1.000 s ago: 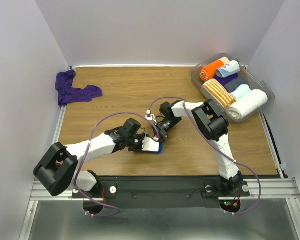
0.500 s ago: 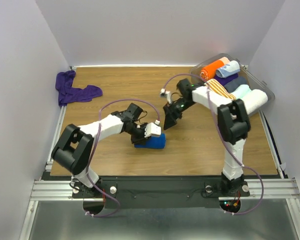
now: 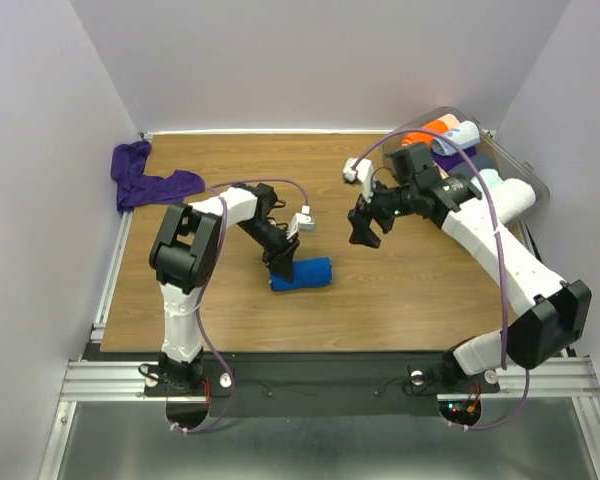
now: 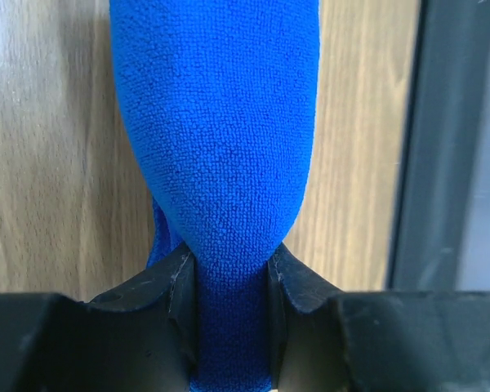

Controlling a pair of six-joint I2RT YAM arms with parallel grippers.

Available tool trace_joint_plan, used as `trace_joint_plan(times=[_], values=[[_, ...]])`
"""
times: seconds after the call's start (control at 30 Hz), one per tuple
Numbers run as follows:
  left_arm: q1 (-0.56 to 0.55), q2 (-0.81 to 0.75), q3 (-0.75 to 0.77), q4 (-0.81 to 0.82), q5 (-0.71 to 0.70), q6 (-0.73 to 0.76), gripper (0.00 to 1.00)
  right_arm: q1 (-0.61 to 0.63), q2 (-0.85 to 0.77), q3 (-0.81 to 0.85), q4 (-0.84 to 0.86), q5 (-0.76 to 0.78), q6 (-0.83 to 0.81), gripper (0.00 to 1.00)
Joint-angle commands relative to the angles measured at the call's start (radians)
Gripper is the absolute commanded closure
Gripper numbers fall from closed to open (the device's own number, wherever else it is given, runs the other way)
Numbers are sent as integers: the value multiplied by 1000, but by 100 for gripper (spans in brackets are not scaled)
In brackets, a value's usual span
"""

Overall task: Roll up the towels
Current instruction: Roll the towel, then place the rolled towel into the container

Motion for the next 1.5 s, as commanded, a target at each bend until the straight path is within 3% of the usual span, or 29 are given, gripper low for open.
trace_joint_plan(times=[0.0,0.17,0.37,0.73,1.17,1.23,1.33,1.4,1.47], values=[[14,126,59,-173,13,90,78,158,-28,-94,96,225,-12,13],[47,223,123,-237,60,127,78,348,-31,-197,213,443,-21,12],[63,267,148,-253,67,135,78,557,44,-317,467,647,-72,9],[64,270,151,-254,48,142,77,580,142,-432,647,565,-212,8],[66,289,165,-254,48,156,76,600,236,-533,848,589,-297,11],[64,292,166,-254,51,161,76,602,254,-547,900,597,-302,16],[64,290,166,-254,50,164,73,602,285,-544,926,595,-299,35],[66,280,163,-253,50,174,67,600,298,-547,929,595,-293,49],[73,266,160,-253,60,184,62,600,302,-556,929,595,-293,54]])
